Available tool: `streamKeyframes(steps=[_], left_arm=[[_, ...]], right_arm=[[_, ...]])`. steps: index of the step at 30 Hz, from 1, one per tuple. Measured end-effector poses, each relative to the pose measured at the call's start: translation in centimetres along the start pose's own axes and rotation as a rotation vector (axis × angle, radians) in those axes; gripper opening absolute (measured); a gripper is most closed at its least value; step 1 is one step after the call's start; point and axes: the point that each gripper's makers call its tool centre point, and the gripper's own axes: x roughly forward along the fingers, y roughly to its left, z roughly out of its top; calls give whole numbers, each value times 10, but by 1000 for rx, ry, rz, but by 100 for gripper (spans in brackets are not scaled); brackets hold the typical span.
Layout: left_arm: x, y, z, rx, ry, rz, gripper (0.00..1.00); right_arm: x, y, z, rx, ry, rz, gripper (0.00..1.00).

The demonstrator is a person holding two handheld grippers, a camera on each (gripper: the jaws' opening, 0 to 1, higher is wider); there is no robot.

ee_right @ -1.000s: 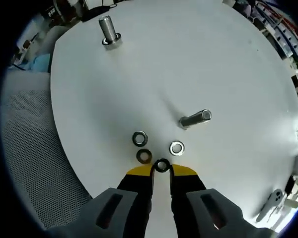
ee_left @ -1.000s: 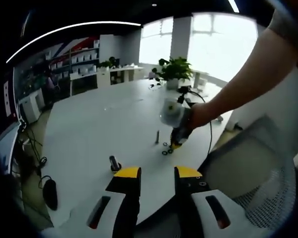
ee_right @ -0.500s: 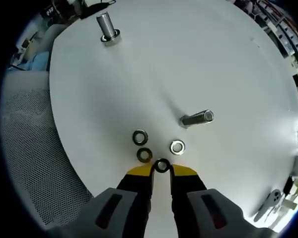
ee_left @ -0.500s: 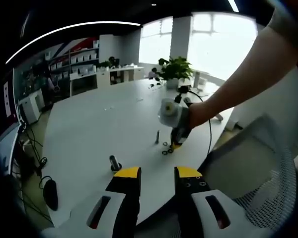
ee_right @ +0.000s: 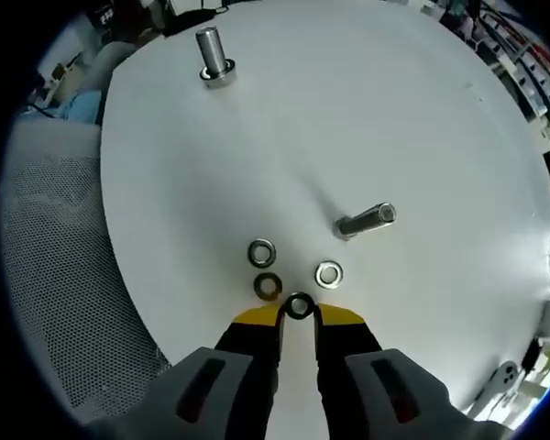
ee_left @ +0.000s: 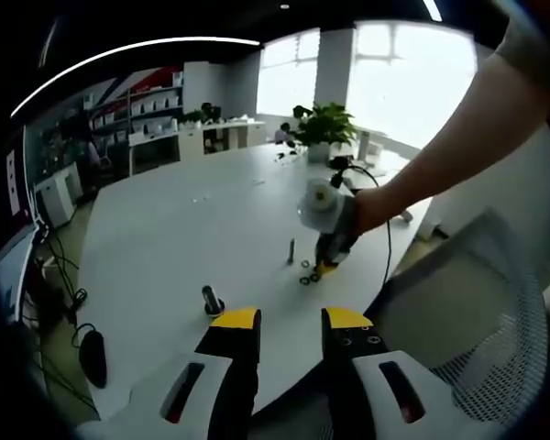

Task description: Place the washer onto the threaded stud by aligning its center hole with the stud, sliding it down to the base, and recovering from edge contact or off-axis alignment until the washer reaches the visible bottom stop.

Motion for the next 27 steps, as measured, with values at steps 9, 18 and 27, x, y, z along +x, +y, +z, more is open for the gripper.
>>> streamKeyframes(steps=[9, 18, 27], left_arm=[[1, -1, -1, -4, 4, -5, 24], [0, -1, 0, -1, -3, -5, 24], [0, -2, -1, 4, 1, -4, 24]], right_arm=[[0, 0, -1, -8, -1, 8, 18], [0, 2, 1, -61, 13, 3, 18], [2, 2, 3, -106, 76, 12, 17]])
